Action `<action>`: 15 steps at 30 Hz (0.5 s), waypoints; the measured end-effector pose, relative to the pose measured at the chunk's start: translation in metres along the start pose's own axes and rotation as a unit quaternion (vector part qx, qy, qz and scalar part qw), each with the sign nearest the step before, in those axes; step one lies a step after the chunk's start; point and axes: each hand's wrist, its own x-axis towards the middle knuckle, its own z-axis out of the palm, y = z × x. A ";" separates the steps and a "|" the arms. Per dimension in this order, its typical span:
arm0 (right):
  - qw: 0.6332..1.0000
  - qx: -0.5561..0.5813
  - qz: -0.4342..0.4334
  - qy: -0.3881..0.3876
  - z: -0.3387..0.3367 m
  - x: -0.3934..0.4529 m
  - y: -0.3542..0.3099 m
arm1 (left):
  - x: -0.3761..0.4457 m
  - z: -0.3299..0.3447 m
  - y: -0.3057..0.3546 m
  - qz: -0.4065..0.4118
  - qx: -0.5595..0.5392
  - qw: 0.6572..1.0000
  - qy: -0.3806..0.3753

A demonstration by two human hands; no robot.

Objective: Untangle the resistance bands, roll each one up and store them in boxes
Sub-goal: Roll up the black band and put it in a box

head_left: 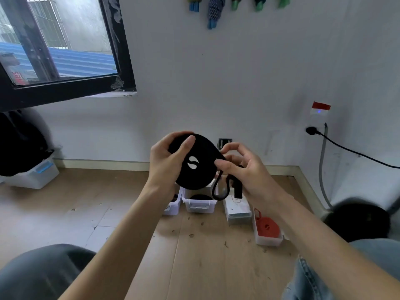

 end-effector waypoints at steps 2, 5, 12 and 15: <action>1.000 0.006 -0.007 0.001 0.005 -0.005 -0.006 | -0.003 0.007 0.008 0.022 -0.002 1.000 0.017; 0.998 -0.017 -0.032 0.045 0.006 -0.009 -0.011 | -0.006 0.012 0.018 0.037 0.028 0.999 0.015; 0.990 -0.142 -0.013 -0.018 -0.027 0.004 -0.004 | 0.010 0.005 0.001 -0.095 0.136 0.960 -0.226; 0.986 -0.160 0.035 -0.014 -0.040 0.014 0.025 | 0.020 0.014 -0.025 -0.138 0.184 0.944 -0.237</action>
